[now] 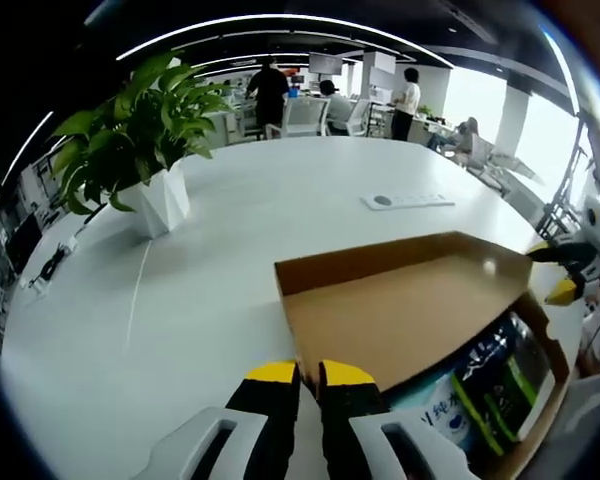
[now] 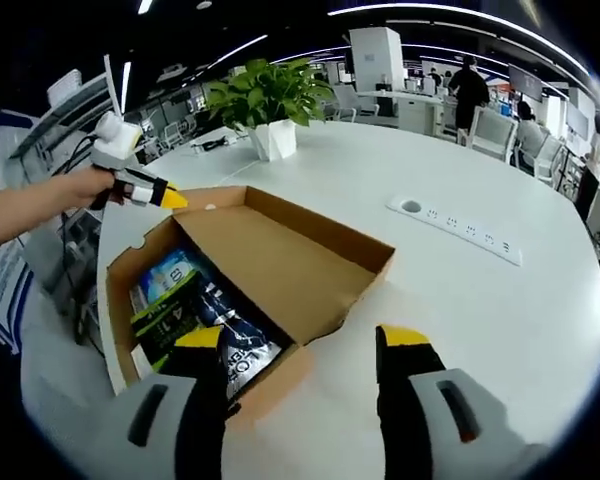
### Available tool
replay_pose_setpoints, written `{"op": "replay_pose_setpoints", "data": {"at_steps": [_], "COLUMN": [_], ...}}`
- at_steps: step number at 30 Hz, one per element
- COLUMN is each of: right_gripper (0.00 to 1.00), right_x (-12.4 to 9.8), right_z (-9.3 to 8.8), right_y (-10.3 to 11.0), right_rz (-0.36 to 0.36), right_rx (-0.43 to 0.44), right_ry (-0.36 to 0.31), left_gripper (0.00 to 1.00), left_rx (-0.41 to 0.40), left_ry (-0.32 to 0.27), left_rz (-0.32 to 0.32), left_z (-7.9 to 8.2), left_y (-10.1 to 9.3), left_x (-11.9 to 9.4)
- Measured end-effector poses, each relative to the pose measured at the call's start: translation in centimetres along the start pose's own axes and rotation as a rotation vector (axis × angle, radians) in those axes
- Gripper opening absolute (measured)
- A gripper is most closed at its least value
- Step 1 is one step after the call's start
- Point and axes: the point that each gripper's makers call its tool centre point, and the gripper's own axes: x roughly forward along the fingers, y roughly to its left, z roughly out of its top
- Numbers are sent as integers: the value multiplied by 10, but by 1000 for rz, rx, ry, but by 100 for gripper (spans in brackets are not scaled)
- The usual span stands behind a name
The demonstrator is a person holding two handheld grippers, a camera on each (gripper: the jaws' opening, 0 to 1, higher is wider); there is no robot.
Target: Operate the shoe box by opening the lid, removing the specified soft item, and placing it in the target area until the item is outside and the box remains undamaged.
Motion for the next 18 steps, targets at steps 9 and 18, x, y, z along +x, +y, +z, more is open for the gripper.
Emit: {"op": "replay_pose_setpoints", "data": {"at_steps": [9, 18], "right_gripper": [72, 81], "right_x": [-24, -44], "right_z": [-3, -4], "right_y": [17, 35], "right_rz": [36, 69], "right_rx": [-75, -131], "right_ry": [-31, -46], "left_gripper": [17, 22], "left_rx": [15, 38], "left_ry": [-27, -34], "left_rz": [-2, 1], "left_z": [4, -4], "left_y": [-10, -24], "left_x": [-20, -42]}}
